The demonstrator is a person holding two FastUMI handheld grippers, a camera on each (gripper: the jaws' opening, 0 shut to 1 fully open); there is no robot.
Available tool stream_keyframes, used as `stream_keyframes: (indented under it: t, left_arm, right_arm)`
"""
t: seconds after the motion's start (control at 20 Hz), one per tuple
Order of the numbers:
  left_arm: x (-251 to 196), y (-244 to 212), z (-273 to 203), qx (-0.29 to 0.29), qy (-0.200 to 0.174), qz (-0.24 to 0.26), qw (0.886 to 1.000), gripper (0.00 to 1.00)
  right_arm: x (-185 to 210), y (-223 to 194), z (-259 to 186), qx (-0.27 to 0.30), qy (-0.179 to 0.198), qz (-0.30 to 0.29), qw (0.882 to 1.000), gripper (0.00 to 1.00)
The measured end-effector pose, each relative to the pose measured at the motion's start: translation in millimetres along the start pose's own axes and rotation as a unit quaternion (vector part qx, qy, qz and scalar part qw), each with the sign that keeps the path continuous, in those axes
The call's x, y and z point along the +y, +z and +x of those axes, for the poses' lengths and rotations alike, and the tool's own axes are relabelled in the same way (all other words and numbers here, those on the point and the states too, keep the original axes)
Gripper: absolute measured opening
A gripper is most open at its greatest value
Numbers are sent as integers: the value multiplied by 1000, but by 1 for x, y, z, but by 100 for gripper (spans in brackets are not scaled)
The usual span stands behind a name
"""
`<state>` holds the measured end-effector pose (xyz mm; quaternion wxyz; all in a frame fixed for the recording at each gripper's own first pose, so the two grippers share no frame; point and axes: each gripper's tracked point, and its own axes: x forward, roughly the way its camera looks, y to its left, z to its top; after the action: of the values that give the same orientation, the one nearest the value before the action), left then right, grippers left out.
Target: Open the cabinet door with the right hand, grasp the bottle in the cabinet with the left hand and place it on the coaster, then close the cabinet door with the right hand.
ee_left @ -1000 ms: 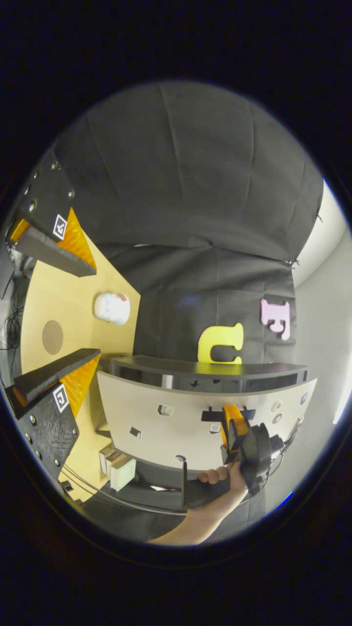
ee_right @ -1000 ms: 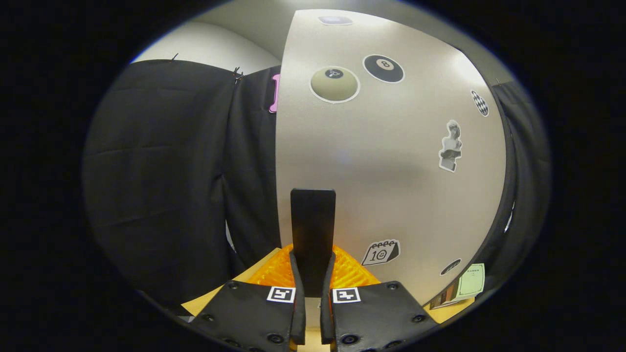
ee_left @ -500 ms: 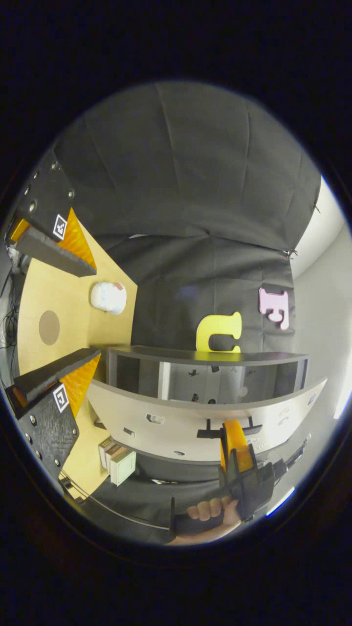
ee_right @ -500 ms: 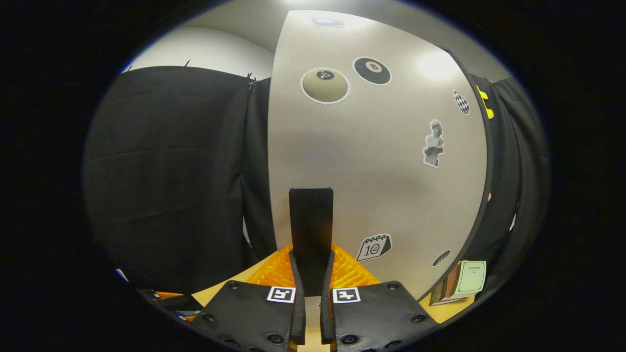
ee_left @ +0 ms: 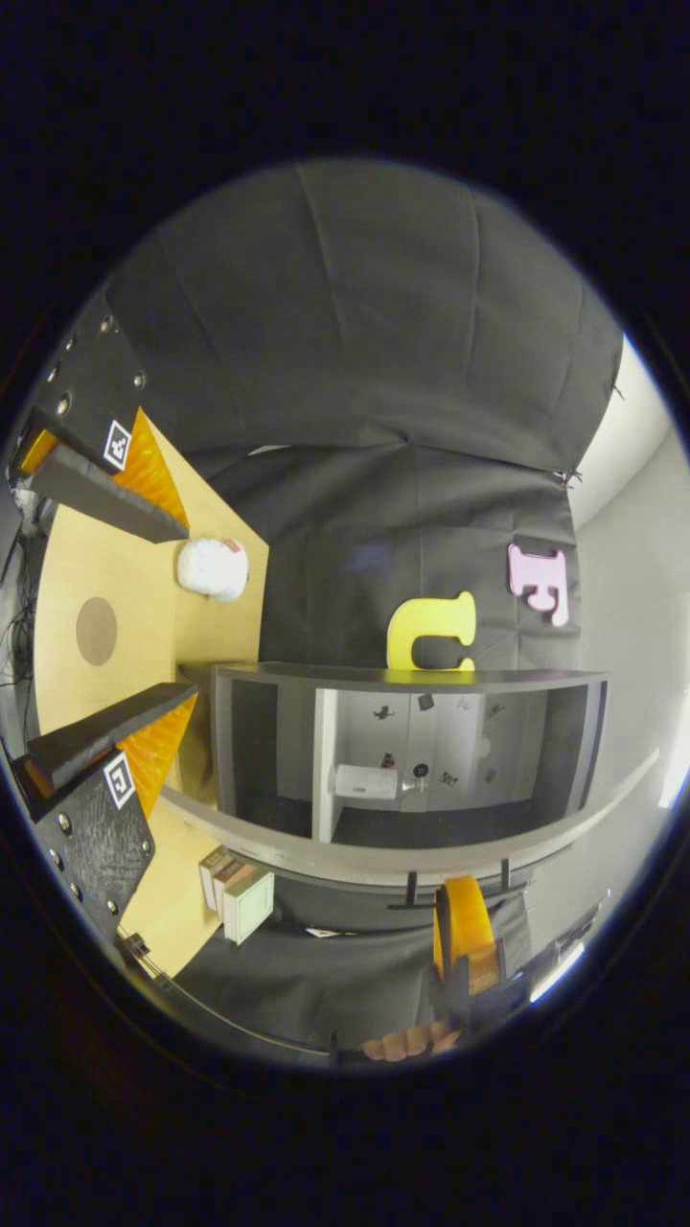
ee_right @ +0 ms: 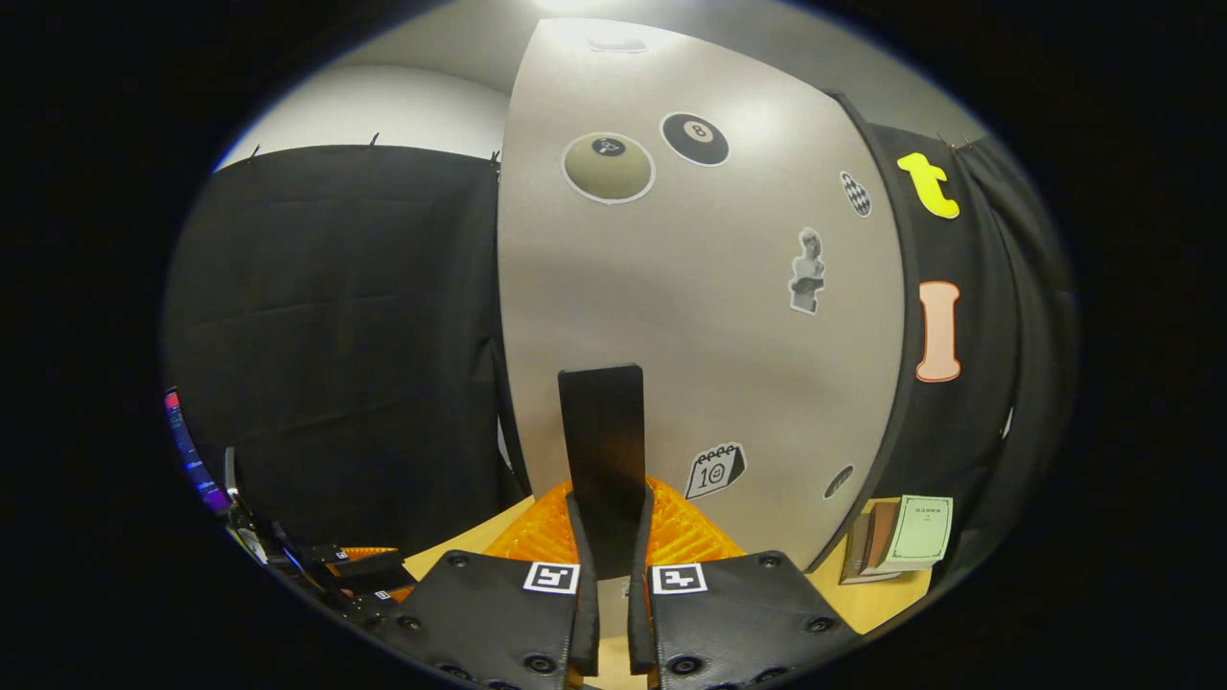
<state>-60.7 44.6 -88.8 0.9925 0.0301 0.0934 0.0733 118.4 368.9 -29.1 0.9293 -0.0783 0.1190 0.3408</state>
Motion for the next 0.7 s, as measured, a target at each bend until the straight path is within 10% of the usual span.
stream_keyframes:
  t: [0.7]
  left_arm:
    - [-83, 4, 47, 6, -103, 35, 994, 89]
  right_arm:
    - [-18, 0, -19, -25, -36, 18, 999, 13]
